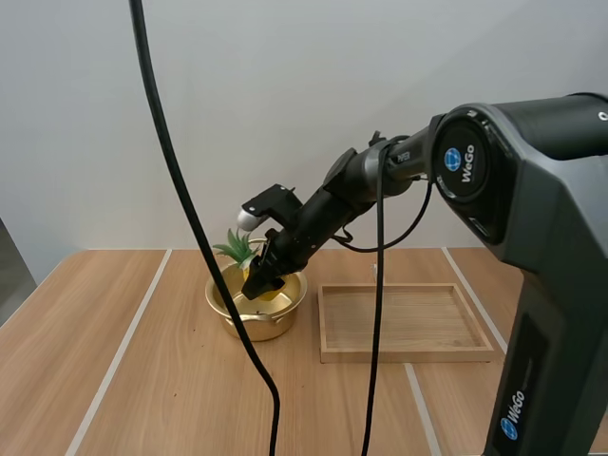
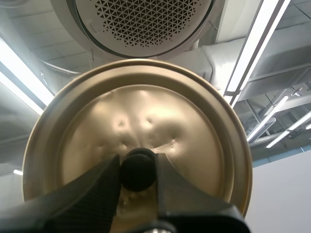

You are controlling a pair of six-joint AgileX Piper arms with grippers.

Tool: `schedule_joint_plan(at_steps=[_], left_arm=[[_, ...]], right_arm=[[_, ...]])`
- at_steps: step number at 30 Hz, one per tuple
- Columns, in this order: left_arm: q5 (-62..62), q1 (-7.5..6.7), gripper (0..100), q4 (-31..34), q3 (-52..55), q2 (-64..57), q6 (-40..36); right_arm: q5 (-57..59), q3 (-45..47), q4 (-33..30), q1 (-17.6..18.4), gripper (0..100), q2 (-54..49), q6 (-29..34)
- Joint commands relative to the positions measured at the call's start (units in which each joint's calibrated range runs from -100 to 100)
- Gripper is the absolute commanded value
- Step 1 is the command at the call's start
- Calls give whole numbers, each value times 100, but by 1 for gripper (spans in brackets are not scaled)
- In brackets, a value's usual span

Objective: Open the pot, put the pineapple inside, and close it

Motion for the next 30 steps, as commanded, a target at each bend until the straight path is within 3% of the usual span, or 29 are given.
schedule_joint_plan(at_steps=[1,6,12,17,18,20,24,30], left_arm=[[108,-17,0,-6,-23,-34,-1],[123,-17,0,-6,-23,-34,-1],[123,-17,0,-6,-23,-34,-1],[123,-17,0,-6,-23,-34,-1],[123,-17,0,-6,-23,-34,-1],[123,-17,0,-6,-23,-34,-1],[123,-17,0,-6,-23,-34,-1],[131,-17,0,-6,-23,-34,-1]], right_arm=[[-568,-34,-197,80,0,108,-55],[-915,-34,-630,116,0,413,37],[-1518,-34,-1253,116,0,625,771],[-1509,-34,-1335,116,0,625,879],[-1509,-34,-1335,116,4,625,889],[-1509,-34,-1335,116,29,625,917],[-1509,-34,-1335,116,100,625,979],[-1509,-34,-1335,116,100,257,947]])
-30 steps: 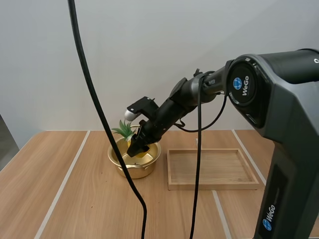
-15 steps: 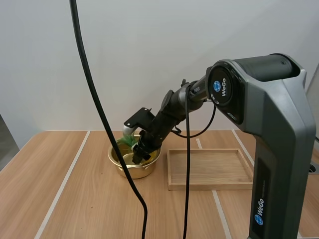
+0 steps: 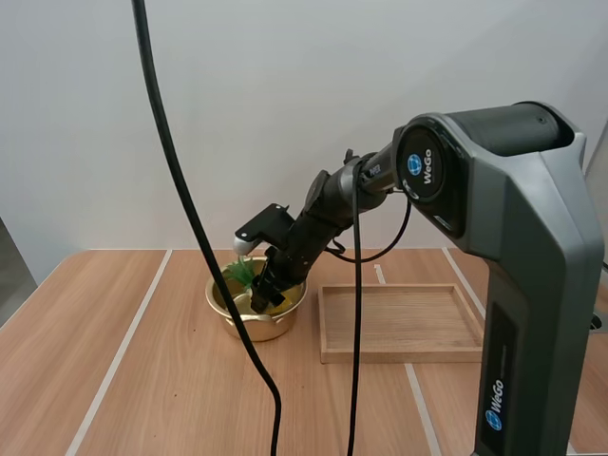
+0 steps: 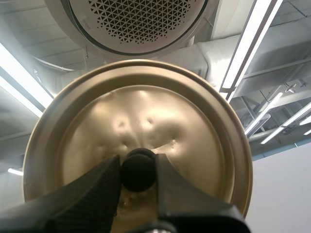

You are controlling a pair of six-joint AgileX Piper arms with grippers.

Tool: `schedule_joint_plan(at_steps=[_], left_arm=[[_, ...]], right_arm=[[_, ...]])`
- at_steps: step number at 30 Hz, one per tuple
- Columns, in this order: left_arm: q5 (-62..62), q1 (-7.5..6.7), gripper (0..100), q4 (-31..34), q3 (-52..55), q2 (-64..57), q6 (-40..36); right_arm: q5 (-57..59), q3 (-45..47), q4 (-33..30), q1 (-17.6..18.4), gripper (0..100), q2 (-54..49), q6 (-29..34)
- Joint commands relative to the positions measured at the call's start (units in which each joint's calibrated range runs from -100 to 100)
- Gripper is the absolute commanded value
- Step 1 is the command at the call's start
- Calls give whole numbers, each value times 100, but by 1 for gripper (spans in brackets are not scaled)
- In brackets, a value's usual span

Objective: Open the pot, put the pineapple inside, and close it

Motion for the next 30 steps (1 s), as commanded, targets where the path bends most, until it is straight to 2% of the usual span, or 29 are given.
schedule_joint_plan(at_steps=[1,7,13,19,23,30], left_arm=[[-81,-17,0,-6,-23,-21,-1],[160,-17,0,-6,-23,-7,-1],[560,-17,0,-6,-23,-7,-1],[2202,-17,0,4,68,-7,-1],[2822,-17,0,99,268,-7,-1],[4442,-17,0,697,691,22,-282]], right_arm=[[-80,6,-133,-31,100,-357,38],[-652,6,-133,-54,100,-1331,207],[-1344,6,-134,-303,100,-2580,599],[-1628,6,-134,-760,100,-3704,932],[-1628,6,-221,-1103,100,-4300,1072],[-1260,6,-354,-1609,100,-5045,1083]])
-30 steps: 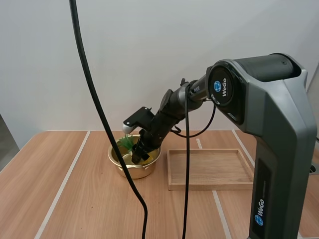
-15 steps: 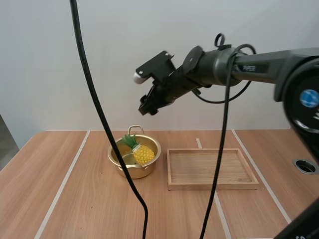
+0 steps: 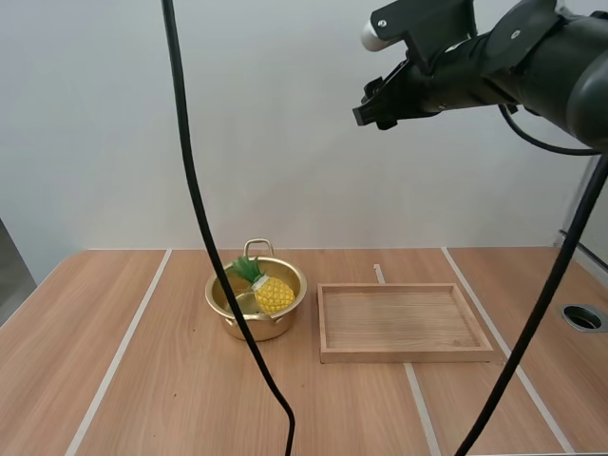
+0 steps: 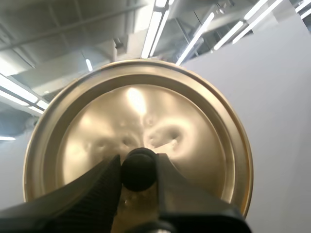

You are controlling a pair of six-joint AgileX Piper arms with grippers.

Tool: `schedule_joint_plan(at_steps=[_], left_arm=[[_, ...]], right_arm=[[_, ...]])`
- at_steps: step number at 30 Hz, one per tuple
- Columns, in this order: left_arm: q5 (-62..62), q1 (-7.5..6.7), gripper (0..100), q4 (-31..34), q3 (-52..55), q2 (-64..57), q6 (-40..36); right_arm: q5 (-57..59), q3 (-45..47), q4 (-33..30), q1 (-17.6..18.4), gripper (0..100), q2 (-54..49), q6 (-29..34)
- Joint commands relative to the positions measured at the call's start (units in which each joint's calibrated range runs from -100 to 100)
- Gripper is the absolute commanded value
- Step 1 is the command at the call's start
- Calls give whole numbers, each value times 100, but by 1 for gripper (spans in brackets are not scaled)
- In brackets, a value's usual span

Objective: Open the pot, put the pineapple inside, and close it

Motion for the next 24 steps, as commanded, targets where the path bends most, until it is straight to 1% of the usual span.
schedule_joint_plan(at_steps=[1,3,9,12,16,24], left_arm=[[764,-17,0,369,230,36,-257],[1011,-17,0,561,442,99,-380],[1347,-17,0,678,1020,440,-379],[1699,-17,0,818,1221,681,-379],[2587,16,0,884,1421,1170,-379],[4125,16,0,913,1466,2268,-379]], right_arm=[[269,6,-91,-203,100,-323,31],[286,6,-207,-313,100,-460,162],[492,6,-1029,-539,100,-774,726],[613,6,-1536,-564,100,-901,1063],[739,6,-2045,-564,100,-1036,1533],[844,6,-2128,-564,100,-1204,1589]])
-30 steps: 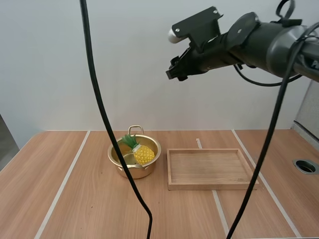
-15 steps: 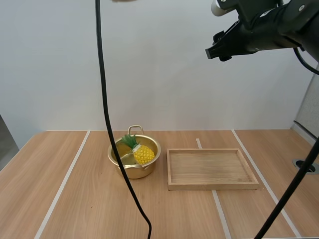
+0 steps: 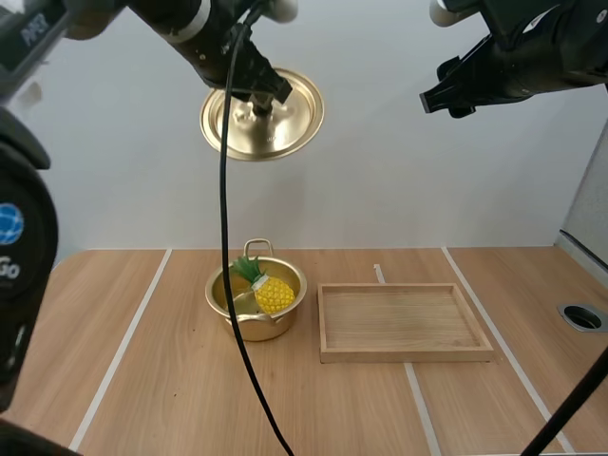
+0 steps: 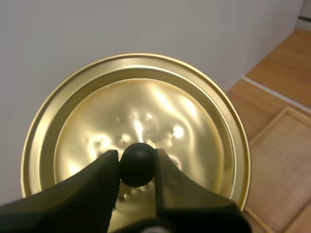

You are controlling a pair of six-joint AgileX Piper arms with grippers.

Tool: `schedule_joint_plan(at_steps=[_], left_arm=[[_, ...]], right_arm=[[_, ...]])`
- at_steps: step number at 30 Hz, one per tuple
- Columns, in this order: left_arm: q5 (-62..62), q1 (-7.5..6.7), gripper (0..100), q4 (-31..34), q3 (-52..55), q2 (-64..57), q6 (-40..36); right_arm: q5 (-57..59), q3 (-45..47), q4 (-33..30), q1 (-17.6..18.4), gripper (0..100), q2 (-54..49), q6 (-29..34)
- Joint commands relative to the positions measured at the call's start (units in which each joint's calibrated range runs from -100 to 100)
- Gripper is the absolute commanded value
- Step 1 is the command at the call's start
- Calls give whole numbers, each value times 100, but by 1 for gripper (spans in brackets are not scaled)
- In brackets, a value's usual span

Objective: Open the pot, put the pineapple inside, and close it

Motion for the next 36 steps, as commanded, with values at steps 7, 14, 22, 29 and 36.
schedule_joint_plan(at_steps=[7,14,22,29,36], left_arm=[[-359,9,0,52,6,757,-42],[-523,9,0,64,6,1380,204],[-479,9,0,89,257,1812,510],[-2063,9,0,89,1321,1815,1288],[-3693,9,0,-550,2154,1815,2237]], right_arm=[[471,6,-38,-24,100,-118,37],[512,6,-38,-24,100,-118,37],[583,6,-38,-24,100,-118,37],[583,6,-23,-24,100,-118,37],[746,6,-23,-24,100,-118,37]])
